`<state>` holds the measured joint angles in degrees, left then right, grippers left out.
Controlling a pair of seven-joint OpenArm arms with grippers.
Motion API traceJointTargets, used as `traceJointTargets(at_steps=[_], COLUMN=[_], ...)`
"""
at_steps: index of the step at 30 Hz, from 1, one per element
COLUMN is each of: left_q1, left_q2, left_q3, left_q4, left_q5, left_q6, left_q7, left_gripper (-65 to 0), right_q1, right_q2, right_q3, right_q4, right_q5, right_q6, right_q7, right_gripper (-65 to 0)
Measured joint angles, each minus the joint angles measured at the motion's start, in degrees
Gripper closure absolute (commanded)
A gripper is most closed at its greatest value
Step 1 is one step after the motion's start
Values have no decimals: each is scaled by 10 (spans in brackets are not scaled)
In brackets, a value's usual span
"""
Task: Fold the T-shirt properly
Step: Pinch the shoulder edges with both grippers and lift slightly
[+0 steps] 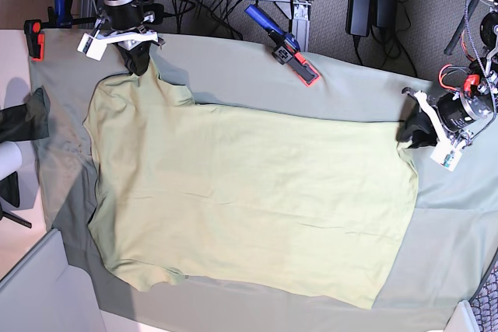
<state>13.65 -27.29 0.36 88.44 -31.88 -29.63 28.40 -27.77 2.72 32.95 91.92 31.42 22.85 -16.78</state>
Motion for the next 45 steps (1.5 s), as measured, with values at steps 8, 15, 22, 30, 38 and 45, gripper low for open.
traceJointTargets(at_steps=[8,15,22,30,38,45], left_q1=[0,3,3,31,76,75], left_q2=[0,-35,-63,-64,-59,-59], left_q3=[-2,-15,-42,-46,-138,-120], left_q4=[0,0,0,18,87,94], left_q5=[25,-36,-81,-147,-179,-172], left_q6=[-57,-92,-94,-94,-96,-97], left_q7=[-14,-8,1,88,82,67], left_gripper=[0,0,0,0,0,0], right_q1=[0,-5,-58,-120,-114,-56], right_q2=[0,1,1,0,5,29], right_q3=[0,5,30,41,74,75], right_q4=[0,20,79,138,158,158], right_q5=[0,11,39,44,64,63], right_q6=[0,0,-1,-1,-1,-1], right_q7=[0,-42,-54,-56,-59,-69], right_gripper=[0,0,0,0,0,0])
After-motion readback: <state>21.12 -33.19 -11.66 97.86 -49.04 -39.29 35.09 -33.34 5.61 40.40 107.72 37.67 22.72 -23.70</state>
